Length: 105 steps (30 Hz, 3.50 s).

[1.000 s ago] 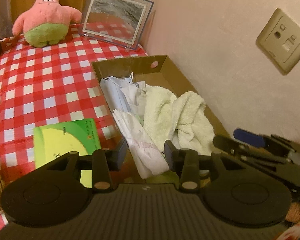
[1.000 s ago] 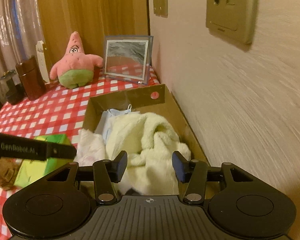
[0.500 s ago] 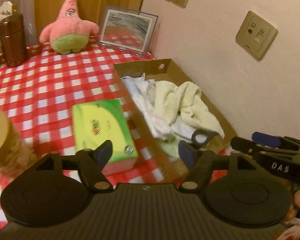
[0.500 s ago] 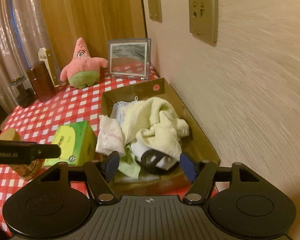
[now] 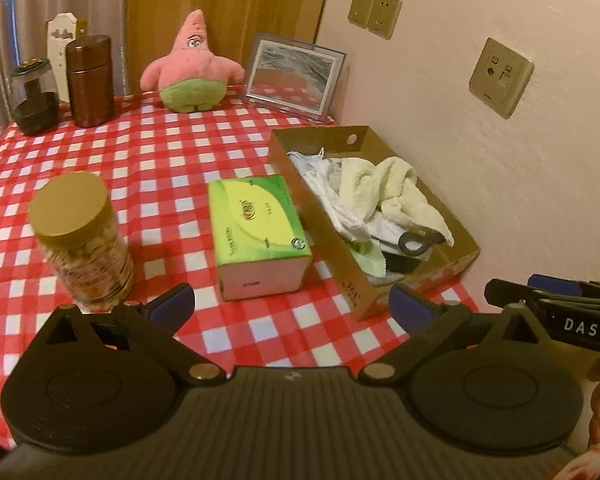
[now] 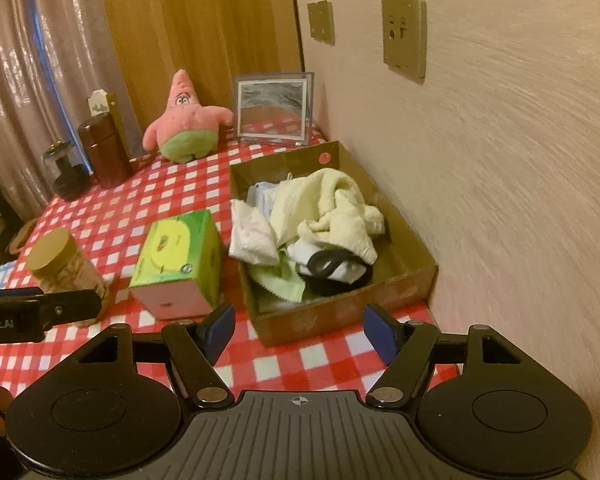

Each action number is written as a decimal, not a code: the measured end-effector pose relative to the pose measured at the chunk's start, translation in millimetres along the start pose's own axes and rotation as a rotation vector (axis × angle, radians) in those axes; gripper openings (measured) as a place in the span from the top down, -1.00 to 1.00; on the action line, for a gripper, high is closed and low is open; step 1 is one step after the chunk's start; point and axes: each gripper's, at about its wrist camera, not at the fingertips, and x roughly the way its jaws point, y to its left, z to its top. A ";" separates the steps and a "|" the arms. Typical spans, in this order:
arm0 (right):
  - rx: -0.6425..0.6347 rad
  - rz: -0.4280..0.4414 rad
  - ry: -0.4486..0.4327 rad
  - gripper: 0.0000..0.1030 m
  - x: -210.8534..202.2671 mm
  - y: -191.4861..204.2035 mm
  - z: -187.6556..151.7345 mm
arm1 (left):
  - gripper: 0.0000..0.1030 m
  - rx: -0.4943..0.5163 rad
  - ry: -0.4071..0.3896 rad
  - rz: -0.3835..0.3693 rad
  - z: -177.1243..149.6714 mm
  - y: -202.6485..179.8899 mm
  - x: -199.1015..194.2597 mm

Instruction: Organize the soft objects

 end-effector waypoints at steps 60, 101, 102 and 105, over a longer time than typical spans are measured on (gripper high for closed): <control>-0.088 0.003 0.100 -0.38 -14.0 30.6 -35.4 | -0.99 -0.032 0.035 0.082 -56.0 9.6 -32.0; -0.088 0.004 0.102 -0.38 -12.5 28.8 -35.2 | -0.99 -0.032 0.032 0.081 -55.2 7.1 -30.6; -0.089 0.004 0.101 -0.38 -12.2 28.9 -35.5 | -0.99 -0.032 0.033 0.082 -55.1 7.1 -30.6; -0.088 0.004 0.102 -0.38 -12.5 28.8 -35.3 | -0.99 -0.033 0.033 0.081 -55.2 7.0 -30.7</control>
